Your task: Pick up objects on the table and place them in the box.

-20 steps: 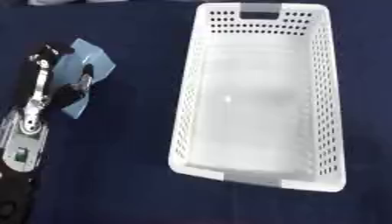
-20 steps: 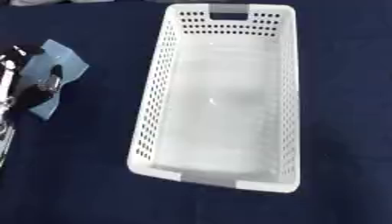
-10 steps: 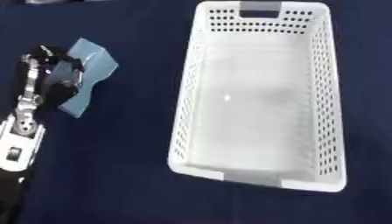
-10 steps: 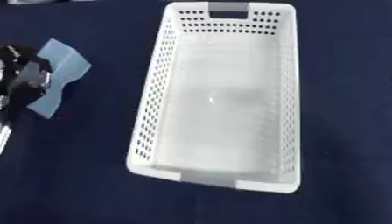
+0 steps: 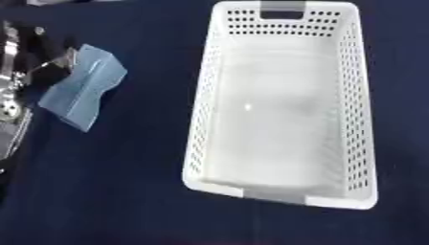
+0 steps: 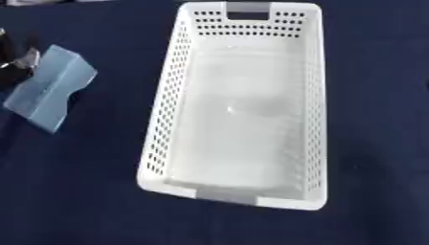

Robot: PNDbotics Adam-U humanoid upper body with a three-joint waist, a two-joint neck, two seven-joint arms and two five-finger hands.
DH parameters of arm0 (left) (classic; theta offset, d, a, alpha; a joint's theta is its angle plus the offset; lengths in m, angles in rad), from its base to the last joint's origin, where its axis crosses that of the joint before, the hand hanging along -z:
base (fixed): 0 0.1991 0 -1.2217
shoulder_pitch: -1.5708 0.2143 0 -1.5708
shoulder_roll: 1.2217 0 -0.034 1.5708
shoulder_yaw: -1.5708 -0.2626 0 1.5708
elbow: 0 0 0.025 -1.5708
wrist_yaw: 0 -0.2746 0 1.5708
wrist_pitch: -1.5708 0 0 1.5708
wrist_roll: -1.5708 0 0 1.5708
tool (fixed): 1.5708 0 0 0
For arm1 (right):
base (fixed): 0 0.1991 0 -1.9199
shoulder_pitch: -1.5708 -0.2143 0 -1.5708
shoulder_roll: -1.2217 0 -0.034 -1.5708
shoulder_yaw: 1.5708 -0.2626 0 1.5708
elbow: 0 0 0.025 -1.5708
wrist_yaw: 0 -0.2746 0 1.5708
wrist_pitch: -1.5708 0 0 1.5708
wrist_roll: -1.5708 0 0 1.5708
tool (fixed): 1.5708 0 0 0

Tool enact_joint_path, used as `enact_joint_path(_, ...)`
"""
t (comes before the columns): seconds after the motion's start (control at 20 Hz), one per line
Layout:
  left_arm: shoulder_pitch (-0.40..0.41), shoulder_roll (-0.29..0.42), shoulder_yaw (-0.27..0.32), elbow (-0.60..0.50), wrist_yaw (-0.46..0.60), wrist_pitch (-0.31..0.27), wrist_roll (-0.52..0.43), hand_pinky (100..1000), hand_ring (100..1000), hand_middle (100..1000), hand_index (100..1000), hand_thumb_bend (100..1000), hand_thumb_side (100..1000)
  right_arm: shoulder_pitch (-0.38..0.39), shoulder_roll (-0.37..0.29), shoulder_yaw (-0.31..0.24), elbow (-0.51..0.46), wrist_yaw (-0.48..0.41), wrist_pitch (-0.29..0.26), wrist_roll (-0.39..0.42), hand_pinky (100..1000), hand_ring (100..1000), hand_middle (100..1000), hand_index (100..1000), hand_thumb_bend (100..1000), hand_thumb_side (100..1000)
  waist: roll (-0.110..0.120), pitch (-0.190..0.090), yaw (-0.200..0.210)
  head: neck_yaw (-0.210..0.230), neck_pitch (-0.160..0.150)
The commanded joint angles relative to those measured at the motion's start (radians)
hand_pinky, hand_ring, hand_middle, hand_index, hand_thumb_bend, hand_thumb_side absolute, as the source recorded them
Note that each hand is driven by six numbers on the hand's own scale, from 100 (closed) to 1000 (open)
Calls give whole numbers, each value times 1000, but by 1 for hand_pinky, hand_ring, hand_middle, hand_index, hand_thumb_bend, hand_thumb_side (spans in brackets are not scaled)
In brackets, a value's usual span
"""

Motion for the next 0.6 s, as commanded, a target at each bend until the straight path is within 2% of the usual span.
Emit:
enact_joint_path(0.05, -22, 82, -4, -19, 27, -7, -10, 100, 100, 100, 136, 100, 100, -2, -19, 1, -13, 5, 3, 0, 821, 738, 829, 967, 100, 771, 3, -19, 1, 12, 0)
enact_joint_path(0.2, -30, 101, -2, -9, 16, -4, -7, 100, 100, 100, 164, 100, 100, -2, -19, 1, -13, 6, 2, 0, 821, 738, 829, 967, 100, 771, 4, -18, 1, 10, 0)
enact_joint_path(0.25, -29, 109, 5, -11, -27, 7, 2, 100, 131, 202, 332, 100, 100, -2, -20, 0, -13, 6, 2, 0, 822, 738, 829, 969, 100, 771, 4, -17, 1, 9, 0)
enact_joint_path(0.3, -23, 116, 3, -20, -106, 24, -18, 100, 328, 408, 523, 100, 112, -3, -20, 0, -13, 7, 1, 0, 822, 738, 829, 969, 100, 771, 4, -16, 1, 10, 0)
enact_joint_path(0.35, -21, 115, 2, -34, -184, 44, -47, 337, 574, 639, 778, 100, 219, -2, -20, 0, -13, 8, 1, 0, 823, 739, 830, 971, 100, 770, 4, -15, 1, 10, 0)
enact_joint_path(0.4, -12, 121, -9, -52, -271, 62, -100, 476, 700, 756, 877, 100, 456, -2, -21, 1, -13, 10, 0, 0, 824, 739, 830, 973, 100, 770, 5, -14, 2, 12, 0)
enact_joint_path(0.45, -9, 120, -12, -72, -346, 79, -148, 560, 777, 816, 920, 100, 566, -1, -21, 1, -13, 11, 0, 0, 824, 739, 830, 973, 100, 770, 5, -14, 3, 13, 0)
enact_joint_path(0.5, -3, 126, -10, -92, -430, 99, -194, 670, 871, 881, 968, 170, 706, 0, -22, 1, -13, 14, -1, 0, 824, 739, 830, 974, 100, 770, 6, -13, 5, 12, 0)
enact_joint_path(0.55, 0, 128, -5, -113, -523, 123, -237, 679, 882, 887, 967, 226, 730, 1, -23, 1, -13, 16, -2, 0, 825, 739, 830, 975, 100, 770, 7, -13, 7, 12, 0)
enact_joint_path(0.6, 1, 129, 2, -135, -619, 154, -272, 625, 847, 869, 948, 335, 777, 2, -24, 0, -13, 18, -3, 0, 825, 739, 830, 976, 100, 769, 7, -13, 9, 11, 0)
